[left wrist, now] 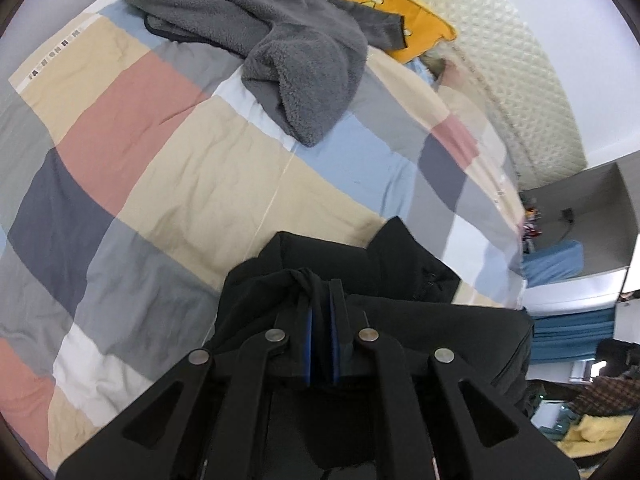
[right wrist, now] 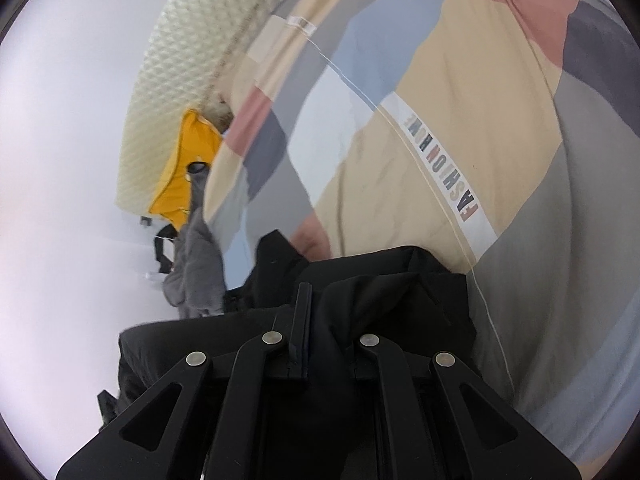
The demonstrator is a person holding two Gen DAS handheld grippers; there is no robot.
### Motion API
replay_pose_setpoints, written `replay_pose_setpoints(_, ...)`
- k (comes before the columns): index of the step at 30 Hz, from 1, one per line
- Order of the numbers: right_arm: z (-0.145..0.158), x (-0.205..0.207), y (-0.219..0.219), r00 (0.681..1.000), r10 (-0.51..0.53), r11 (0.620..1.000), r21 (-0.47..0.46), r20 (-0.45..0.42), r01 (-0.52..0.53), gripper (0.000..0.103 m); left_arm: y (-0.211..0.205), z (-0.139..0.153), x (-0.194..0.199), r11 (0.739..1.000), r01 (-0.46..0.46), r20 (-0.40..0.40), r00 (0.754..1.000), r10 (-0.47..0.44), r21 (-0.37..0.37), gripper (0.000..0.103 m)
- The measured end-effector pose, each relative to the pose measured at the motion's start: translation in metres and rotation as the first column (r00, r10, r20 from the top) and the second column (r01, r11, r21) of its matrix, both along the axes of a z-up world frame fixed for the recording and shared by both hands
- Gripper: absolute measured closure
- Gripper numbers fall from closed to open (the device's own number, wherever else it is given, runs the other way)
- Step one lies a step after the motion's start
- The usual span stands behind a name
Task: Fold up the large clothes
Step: 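Lower the folded hem onto the jacket with both grippers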
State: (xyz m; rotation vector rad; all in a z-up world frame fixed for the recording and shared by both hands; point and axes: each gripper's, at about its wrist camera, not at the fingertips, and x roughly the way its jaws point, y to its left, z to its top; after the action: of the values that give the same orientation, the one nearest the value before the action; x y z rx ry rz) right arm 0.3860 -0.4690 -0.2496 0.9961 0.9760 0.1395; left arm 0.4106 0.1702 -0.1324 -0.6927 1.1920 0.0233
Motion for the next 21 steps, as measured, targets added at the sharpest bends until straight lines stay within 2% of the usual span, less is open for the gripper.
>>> replay_pose_setpoints(4,-0.025,0.017,0.015,0.997,0.057,0.996,-0.072,-0.054,-0.061,0.098,-0.008,-0.035,0.023,0.999,0.003,-0.054,0.999,-0.001,0.046,0.094)
replay_pose_setpoints(10,-0.056,0.029,0.018,0.994,0.075,0.996,-0.048,-0.075,-0.079,0.102,-0.024,-0.073,0.042,0.997,0.012,-0.096,0.995,-0.004,0.080,0.095)
replay_pose_setpoints(13,-0.060,0.029,0.016,0.995,0.084,0.996,-0.030,-0.052,-0.085,0.101,-0.028,-0.078,0.044,0.996,0.017,-0.102,0.995,-0.007,0.090,0.095)
replay_pose_setpoints(18,-0.055,0.018,0.013,0.997,0.036,0.999,0.039,-0.061,-0.033,0.094,-0.024,-0.074,0.036,0.998,0.013,-0.141,0.990,-0.005,0.061,0.095)
replay_pose_setpoints(20,-0.047,0.013,0.014,0.998,0.015,0.999,0.032,-0.067,-0.013,0.090,-0.017,-0.068,0.029,1.000,0.006,-0.159,0.987,-0.002,0.025,0.088)
replay_pose_setpoints(21,-0.037,0.008,0.015,0.998,0.013,1.000,0.019,-0.055,-0.011,0.084,-0.017,-0.067,0.027,1.000,-0.001,-0.164,0.986,0.004,0.017,0.085)
